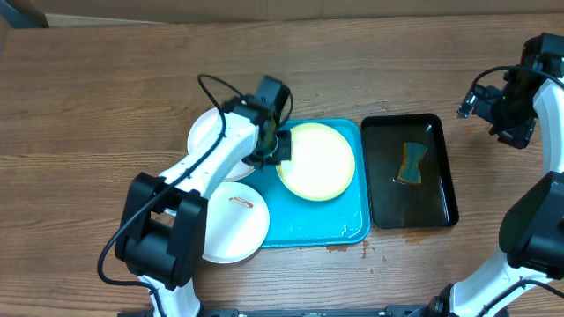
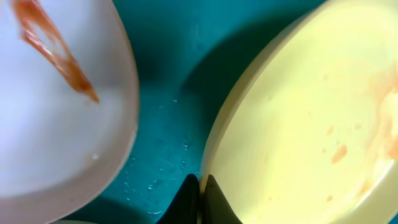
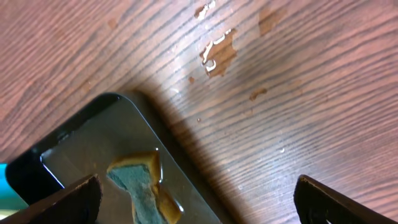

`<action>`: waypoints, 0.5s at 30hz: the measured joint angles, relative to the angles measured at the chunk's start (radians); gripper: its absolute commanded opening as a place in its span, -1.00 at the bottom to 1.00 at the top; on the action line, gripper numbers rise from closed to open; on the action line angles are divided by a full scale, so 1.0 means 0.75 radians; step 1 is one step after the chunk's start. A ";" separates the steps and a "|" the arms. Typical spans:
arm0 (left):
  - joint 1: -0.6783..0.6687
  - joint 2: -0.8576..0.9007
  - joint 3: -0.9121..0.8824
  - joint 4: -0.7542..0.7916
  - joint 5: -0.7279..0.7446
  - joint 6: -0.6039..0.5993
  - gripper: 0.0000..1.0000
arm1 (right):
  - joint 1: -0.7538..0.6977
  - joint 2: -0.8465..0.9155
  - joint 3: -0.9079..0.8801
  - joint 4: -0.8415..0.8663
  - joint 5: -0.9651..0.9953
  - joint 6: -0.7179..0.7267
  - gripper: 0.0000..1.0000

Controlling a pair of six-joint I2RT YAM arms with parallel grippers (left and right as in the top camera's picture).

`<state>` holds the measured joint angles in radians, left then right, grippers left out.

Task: Clean dirty plates on tray and stack at the side
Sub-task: 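Lift the yellow plate with the left gripper and carry it left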

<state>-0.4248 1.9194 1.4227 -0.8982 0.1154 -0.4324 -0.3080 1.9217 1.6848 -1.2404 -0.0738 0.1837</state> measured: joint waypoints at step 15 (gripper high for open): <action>-0.074 -0.001 0.424 0.002 -0.103 0.064 -0.92 | 0.000 0.000 0.000 0.044 0.000 -0.001 1.00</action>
<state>-0.4805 1.9190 1.7409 -0.8970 0.0383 -0.3843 -0.3080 1.9217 1.6848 -1.2076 -0.0738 0.1829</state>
